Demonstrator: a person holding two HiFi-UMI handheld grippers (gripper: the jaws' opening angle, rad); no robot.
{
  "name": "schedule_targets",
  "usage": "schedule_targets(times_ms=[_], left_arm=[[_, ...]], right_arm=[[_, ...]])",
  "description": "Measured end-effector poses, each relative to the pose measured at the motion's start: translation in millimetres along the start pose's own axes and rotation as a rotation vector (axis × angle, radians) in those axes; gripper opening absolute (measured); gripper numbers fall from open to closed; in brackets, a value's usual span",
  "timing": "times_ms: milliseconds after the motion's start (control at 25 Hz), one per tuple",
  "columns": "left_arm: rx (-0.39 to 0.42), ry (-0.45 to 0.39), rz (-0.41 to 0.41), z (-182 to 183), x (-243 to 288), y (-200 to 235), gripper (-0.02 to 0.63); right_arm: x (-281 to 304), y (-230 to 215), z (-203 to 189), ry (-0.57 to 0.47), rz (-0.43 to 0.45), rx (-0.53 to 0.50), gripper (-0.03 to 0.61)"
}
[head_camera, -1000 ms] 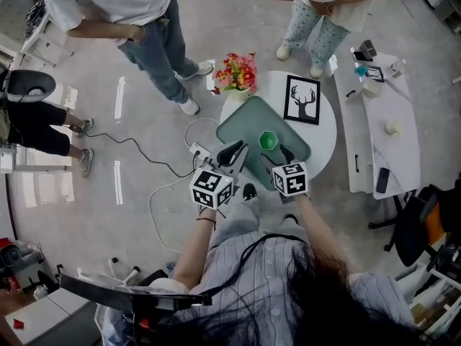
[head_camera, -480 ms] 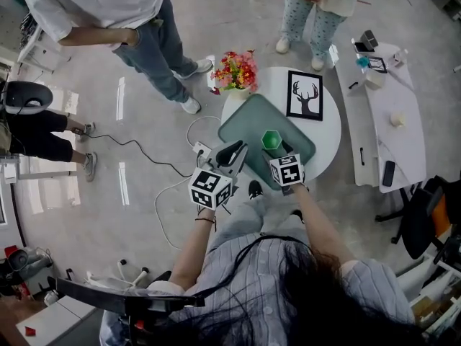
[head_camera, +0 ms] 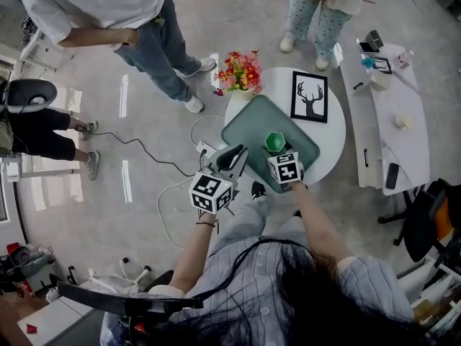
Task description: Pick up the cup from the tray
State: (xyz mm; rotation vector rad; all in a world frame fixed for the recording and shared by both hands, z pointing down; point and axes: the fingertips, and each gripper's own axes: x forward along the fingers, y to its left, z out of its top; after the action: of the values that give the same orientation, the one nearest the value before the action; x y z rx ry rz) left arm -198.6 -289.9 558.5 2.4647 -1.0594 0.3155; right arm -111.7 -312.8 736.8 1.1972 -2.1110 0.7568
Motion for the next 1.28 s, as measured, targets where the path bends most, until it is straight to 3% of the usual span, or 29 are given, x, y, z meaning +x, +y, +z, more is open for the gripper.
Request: schedule_targets(times_ms=[720, 1280], left_arm=[[-0.013, 0.008, 0.030, -9, -6, 1, 0.064], [-0.028, -0.014, 0.059, -11, -8, -23, 0.064]], right_arm=[[-5, -5, 17, -0.060, 0.007, -0.017, 0.307], [-68, 4, 48, -0.136, 0.077, -0.123, 0.307]])
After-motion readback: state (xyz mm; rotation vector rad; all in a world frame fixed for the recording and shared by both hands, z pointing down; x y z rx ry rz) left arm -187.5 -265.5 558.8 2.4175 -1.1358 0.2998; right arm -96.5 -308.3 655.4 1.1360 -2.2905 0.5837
